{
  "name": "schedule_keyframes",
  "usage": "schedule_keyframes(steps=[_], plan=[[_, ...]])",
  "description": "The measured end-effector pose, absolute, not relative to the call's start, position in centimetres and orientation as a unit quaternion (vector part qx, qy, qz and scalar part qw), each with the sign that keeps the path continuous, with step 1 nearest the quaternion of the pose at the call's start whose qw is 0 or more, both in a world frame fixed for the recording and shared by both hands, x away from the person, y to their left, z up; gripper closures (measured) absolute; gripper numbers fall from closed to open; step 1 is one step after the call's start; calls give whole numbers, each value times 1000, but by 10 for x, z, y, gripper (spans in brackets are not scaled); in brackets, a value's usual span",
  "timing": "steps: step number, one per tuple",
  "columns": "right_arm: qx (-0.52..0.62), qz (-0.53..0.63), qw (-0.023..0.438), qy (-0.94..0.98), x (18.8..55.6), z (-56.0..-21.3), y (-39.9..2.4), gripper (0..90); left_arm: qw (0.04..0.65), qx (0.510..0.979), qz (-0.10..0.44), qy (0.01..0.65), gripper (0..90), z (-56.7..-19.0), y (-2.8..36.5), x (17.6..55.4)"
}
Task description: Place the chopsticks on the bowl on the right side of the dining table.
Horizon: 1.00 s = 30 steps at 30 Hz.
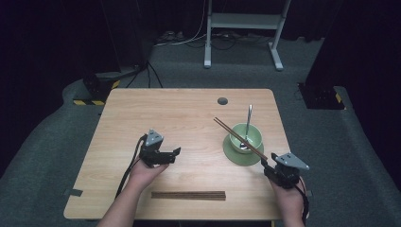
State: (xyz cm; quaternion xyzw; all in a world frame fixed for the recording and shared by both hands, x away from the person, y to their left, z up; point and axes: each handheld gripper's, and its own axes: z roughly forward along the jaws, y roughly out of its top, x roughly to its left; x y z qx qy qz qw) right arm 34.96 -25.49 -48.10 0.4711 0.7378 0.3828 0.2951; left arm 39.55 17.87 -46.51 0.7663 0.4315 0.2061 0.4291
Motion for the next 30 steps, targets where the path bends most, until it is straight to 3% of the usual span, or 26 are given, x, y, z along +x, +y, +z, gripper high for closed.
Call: schedule_keyframes(steps=[30], plan=[[494, 378, 296, 725, 389, -482, -290, 564, 419, 771, 228, 423, 194, -477, 60, 468]])
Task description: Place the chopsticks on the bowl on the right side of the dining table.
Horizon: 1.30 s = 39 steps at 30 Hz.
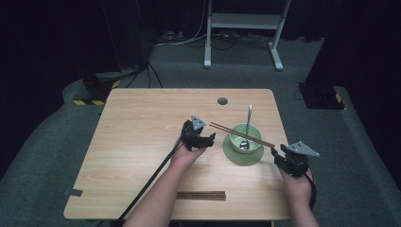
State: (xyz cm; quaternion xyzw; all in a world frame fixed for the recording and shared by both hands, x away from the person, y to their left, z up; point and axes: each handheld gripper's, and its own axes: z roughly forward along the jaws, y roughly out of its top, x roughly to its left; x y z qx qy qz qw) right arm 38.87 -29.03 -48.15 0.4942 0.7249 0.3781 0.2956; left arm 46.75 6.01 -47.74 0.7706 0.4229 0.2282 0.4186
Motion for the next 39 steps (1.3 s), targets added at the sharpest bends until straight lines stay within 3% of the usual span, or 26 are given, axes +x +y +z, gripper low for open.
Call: schedule_keyframes(steps=[18, 39], plan=[[478, 359, 301, 743, 411, -475, -284, 644, 457, 766, 200, 406, 197, -485, 38, 483], [464, 367, 302, 748, 400, -480, -278, 635, 453, 769, 206, 401, 261, -485, 41, 464]])
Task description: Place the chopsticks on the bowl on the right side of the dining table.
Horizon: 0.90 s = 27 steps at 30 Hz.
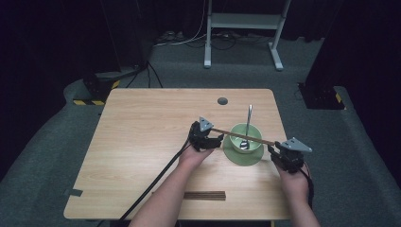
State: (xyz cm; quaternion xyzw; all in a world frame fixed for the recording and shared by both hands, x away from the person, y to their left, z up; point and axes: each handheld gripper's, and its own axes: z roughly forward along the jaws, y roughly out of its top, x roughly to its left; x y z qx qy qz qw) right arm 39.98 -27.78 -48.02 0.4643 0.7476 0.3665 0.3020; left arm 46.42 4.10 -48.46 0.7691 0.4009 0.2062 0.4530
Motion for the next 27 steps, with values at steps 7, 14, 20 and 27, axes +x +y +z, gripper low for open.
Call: schedule_keyframes(steps=[7, 14, 20, 27], plan=[[458, 368, 302, 751, 390, -481, -274, 634, 453, 768, 213, 400, 304, -483, 50, 448], [458, 369, 305, 749, 385, -480, -271, 633, 459, 767, 212, 396, 335, -484, 53, 440], [475, 364, 307, 740, 391, -481, -274, 625, 457, 769, 214, 392, 338, -486, 50, 437], [489, 361, 309, 731, 401, -481, -275, 606, 451, 769, 222, 395, 339, -487, 57, 434]])
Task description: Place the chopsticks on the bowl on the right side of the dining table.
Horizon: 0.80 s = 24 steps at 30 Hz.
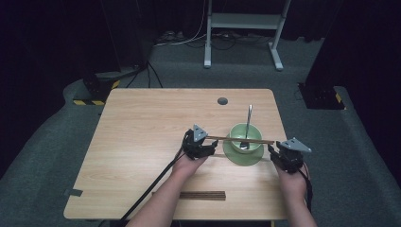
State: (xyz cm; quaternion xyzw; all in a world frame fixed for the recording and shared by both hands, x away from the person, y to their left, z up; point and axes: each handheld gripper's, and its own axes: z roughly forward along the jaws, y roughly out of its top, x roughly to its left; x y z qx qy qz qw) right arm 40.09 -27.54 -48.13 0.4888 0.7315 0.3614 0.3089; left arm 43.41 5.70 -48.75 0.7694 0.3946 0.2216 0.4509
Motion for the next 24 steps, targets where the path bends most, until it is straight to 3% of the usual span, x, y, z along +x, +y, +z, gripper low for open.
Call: schedule_keyframes(steps=[5, 13, 24], plan=[[492, 362, 310, 729, 405, -479, -276, 604, 448, 769, 224, 398, 367, -490, 66, 431], [488, 362, 307, 732, 405, -477, -276, 627, 471, 757, 210, 402, 542, -489, 76, 424], [493, 359, 304, 732, 402, -480, -278, 686, 478, 754, 198, 406, 686, -496, 74, 420]])
